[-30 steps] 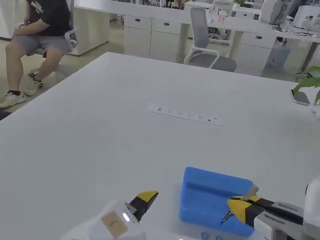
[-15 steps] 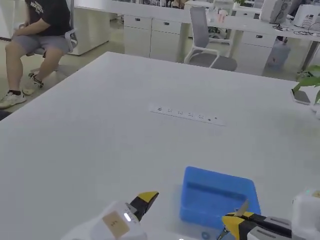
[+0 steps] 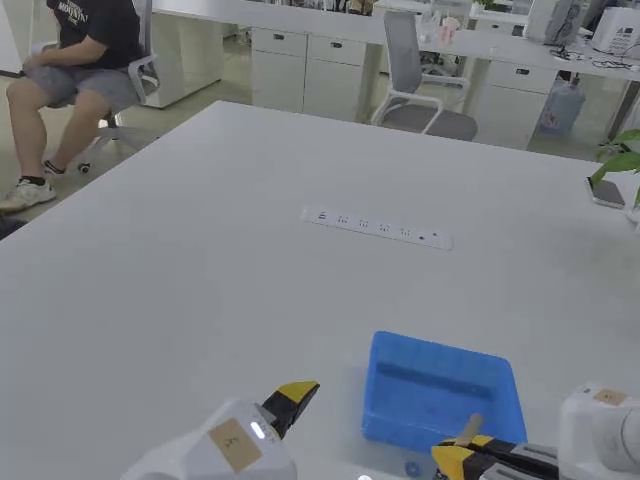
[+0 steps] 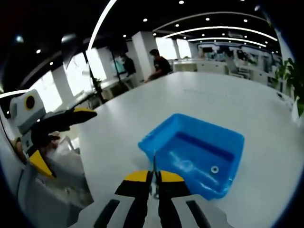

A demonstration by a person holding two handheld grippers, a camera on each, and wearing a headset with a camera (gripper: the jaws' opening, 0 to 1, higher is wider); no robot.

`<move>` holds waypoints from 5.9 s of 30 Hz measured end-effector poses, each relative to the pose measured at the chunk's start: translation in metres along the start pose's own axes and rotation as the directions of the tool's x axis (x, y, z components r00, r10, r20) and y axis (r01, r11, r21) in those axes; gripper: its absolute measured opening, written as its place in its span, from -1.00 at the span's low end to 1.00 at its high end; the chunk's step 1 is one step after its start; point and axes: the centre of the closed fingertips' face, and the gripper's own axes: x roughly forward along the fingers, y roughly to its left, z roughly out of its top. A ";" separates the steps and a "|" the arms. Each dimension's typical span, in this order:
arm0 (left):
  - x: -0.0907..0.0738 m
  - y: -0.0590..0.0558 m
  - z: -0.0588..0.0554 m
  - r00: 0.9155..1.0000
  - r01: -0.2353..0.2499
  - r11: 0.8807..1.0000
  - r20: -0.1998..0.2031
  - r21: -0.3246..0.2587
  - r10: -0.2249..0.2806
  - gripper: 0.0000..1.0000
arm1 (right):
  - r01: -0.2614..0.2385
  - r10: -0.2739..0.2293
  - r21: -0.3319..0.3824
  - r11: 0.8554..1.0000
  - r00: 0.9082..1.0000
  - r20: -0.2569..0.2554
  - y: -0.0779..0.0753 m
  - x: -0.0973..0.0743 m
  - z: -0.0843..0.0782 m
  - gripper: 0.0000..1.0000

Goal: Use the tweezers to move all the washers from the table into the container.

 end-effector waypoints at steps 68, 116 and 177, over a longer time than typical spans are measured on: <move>0.002 -0.003 -0.005 0.999 0.022 1.000 -0.024 0.007 -0.022 0.63 | -0.020 0.014 -0.152 0.988 0.999 -0.043 0.030 0.002 -0.017 -0.94; 0.001 -0.003 -0.004 1.000 0.020 1.000 -0.018 -0.007 -0.020 0.60 | 0.125 -0.117 -0.055 0.991 0.984 0.132 -0.009 -0.054 0.067 -0.94; 0.003 -0.004 -0.014 0.997 0.039 0.999 -0.061 -0.009 -0.040 0.58 | 0.130 -0.131 -0.039 0.991 0.991 -0.022 -0.084 0.014 0.040 -0.93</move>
